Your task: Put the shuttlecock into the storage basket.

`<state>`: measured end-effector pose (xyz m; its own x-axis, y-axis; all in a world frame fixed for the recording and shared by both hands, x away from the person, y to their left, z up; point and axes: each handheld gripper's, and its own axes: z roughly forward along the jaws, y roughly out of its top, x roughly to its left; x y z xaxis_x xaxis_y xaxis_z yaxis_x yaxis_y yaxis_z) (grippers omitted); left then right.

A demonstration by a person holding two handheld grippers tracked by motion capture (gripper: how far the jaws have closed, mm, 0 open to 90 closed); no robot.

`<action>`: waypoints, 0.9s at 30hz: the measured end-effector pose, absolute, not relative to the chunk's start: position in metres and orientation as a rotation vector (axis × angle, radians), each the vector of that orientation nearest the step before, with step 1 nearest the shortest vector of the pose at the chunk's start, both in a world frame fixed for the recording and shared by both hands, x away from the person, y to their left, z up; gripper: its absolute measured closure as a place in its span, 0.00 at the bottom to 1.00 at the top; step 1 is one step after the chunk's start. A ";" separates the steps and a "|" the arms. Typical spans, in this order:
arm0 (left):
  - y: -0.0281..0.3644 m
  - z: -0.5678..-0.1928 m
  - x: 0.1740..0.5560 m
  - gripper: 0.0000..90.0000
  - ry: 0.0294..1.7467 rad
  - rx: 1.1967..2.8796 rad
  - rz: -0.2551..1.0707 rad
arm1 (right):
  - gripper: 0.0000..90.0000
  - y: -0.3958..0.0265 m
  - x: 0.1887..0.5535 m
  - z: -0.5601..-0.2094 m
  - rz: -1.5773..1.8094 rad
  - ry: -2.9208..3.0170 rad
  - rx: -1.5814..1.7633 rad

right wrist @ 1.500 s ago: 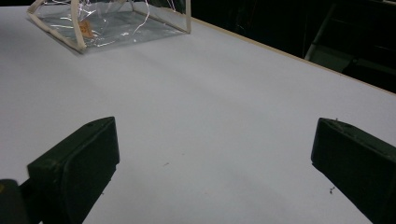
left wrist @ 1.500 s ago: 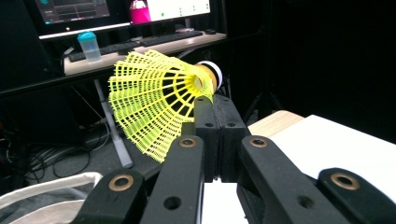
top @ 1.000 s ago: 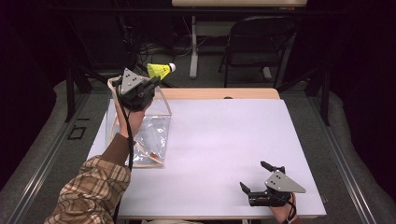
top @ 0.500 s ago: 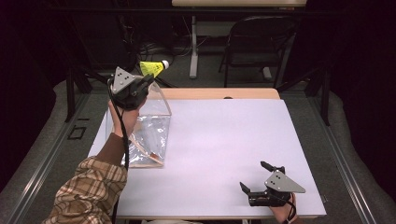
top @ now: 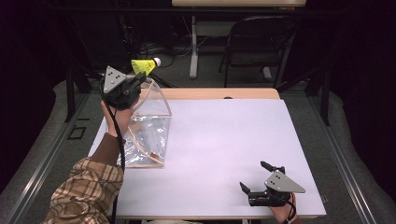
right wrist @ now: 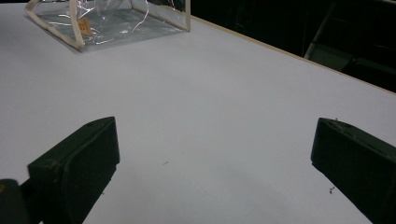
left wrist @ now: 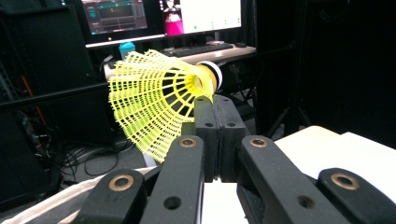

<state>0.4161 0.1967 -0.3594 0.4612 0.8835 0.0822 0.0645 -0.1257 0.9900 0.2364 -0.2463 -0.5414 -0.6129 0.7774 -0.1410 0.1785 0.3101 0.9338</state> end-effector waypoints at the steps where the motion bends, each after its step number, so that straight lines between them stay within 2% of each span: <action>1: 0.198 -0.359 0.416 1.00 0.860 1.540 0.879 | 0.01 -0.246 0.236 -0.541 1.308 1.988 0.844; 27: 0.223 -0.358 0.412 1.00 0.911 1.498 0.909 | 0.01 -0.246 0.237 -0.542 1.304 1.990 0.845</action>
